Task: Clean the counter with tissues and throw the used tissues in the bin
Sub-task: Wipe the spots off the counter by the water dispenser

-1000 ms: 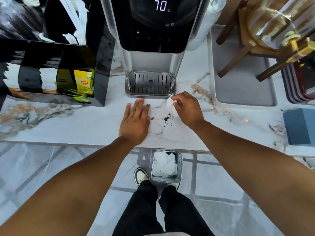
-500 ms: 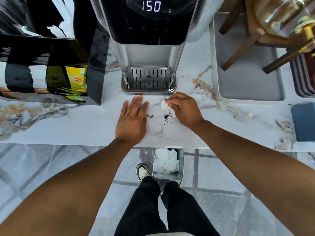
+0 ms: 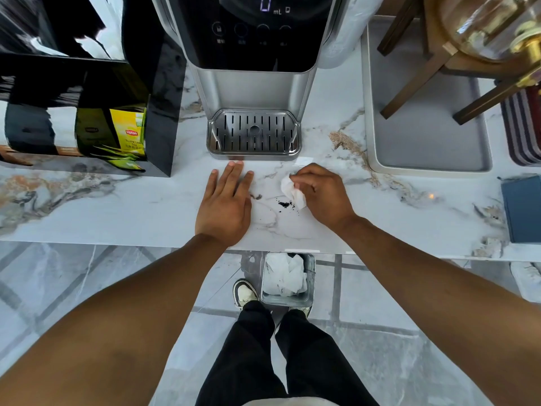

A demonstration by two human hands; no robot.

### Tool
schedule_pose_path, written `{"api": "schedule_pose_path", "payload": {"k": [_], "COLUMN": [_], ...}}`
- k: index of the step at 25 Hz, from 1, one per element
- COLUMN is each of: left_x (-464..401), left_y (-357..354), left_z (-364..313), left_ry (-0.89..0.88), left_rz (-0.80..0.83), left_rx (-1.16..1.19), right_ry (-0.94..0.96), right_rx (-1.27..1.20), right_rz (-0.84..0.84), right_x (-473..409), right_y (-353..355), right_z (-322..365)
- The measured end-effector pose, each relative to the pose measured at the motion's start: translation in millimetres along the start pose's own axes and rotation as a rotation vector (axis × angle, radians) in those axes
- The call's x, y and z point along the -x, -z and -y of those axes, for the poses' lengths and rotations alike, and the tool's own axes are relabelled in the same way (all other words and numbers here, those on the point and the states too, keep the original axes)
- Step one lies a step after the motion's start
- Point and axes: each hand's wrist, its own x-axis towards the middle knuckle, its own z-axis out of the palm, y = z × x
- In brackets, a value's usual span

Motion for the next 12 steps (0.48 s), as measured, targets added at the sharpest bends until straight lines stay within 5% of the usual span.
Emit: {"api": "schedule_pose_path", "payload": {"k": [6,12], "left_x": [0,-1], "left_y": [-1,-2], "left_z": [-3,-3], "left_ry": [0.015,0.077], "left_rz": [0.001,0.007], "left_rx": [-0.072,-0.077], "right_ry": [-0.033,0.124], "right_rx": [0.018,0.016], "right_rz": [0.004,0.109], "right_x": [-22,-26], "right_y": [-5,-8], "right_z": [4,8]}}
